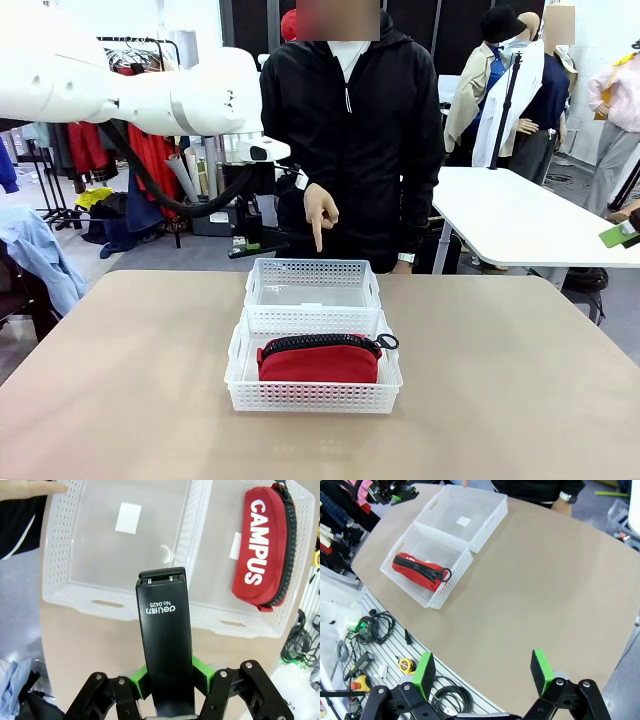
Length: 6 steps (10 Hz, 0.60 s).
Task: Distribute items into two baskets.
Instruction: Place the picked Stapler into the Organizing basket as instructed by the person.
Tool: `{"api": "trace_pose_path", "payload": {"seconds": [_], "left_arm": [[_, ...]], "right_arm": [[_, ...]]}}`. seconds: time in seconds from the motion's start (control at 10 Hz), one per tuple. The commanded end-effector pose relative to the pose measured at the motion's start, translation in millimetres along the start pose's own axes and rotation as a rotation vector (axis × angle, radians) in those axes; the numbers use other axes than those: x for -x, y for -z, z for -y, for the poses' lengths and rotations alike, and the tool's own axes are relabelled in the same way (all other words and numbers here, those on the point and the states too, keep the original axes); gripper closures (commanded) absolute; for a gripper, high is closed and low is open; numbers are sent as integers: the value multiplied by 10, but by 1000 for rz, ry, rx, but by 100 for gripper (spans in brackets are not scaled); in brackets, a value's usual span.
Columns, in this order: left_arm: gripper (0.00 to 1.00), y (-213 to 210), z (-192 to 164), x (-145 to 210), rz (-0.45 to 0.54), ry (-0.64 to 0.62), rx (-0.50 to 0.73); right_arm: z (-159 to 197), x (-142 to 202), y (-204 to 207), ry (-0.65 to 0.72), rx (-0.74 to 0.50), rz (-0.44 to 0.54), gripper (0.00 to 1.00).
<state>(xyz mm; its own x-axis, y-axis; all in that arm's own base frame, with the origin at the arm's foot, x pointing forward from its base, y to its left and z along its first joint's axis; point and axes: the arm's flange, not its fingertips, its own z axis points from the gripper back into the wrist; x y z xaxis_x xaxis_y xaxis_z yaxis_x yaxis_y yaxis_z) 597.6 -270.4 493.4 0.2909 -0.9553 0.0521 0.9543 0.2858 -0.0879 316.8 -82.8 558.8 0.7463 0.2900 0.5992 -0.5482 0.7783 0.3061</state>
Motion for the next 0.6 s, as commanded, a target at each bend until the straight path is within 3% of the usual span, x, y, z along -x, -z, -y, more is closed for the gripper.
{"api": "trace_pose_path", "payload": {"seconds": [0.0,0.5], "left_arm": [[84,62,-134,-110,3,40,-13],[84,237,-298,-408,-4,62,-35]], "right_arm": [[-10,-20,-13,-3,0,0,0],[-10,-20,-13,-3,0,0,0]]}}
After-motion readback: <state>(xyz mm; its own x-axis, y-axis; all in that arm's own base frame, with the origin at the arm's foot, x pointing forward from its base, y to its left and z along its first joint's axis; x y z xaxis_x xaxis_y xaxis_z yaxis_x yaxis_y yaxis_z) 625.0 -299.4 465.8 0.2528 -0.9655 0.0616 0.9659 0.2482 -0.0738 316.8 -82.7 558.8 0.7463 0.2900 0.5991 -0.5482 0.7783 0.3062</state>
